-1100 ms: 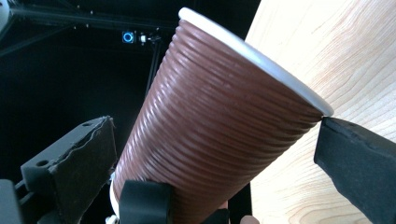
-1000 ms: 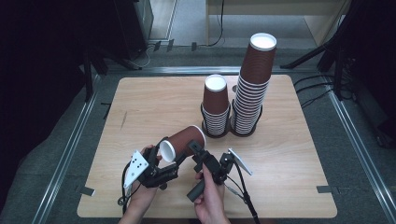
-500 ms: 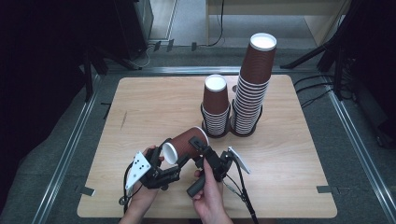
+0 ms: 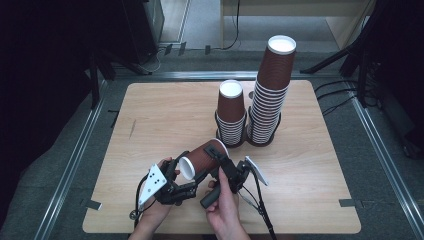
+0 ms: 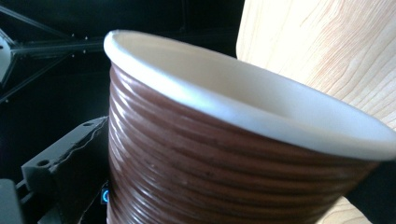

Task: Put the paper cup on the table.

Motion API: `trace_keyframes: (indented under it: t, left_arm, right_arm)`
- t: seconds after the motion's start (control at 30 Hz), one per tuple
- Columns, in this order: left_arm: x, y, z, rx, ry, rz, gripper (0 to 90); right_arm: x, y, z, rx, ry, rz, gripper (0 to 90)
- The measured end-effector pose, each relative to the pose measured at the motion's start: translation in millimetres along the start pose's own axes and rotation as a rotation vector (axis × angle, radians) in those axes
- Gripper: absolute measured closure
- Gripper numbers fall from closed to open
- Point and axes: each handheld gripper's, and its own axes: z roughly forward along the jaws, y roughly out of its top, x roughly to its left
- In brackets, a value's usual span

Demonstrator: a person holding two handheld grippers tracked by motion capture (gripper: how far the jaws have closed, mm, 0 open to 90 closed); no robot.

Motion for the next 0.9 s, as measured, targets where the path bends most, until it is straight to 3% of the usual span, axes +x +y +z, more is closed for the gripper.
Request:
trace_keyframes:
  t: [0.2,0.53,0.7,0.9]
  left_arm:
    - [1.1,-0.8,0.5,0.013,-0.001,-0.006,21.2]
    - [2.8,0.6,-0.5,0.038,-0.019,-0.007,19.4]
    - [6.2,1.1,-1.5,0.047,-0.015,-0.031,14.0]
    - [7.7,2.1,-2.2,0.056,-0.026,-0.045,8.4]
  right_arm:
    - [0.8,0.0,-0.6,-0.009,0.007,0.009,8.6]
    - [2.0,-3.3,-3.6,-0.026,0.008,-0.057,10.2]
    - [5.1,-2.1,-7.3,-0.077,0.015,-0.105,11.9]
    - [9.6,0.5,-11.6,-0.159,0.007,-0.205,11.8]
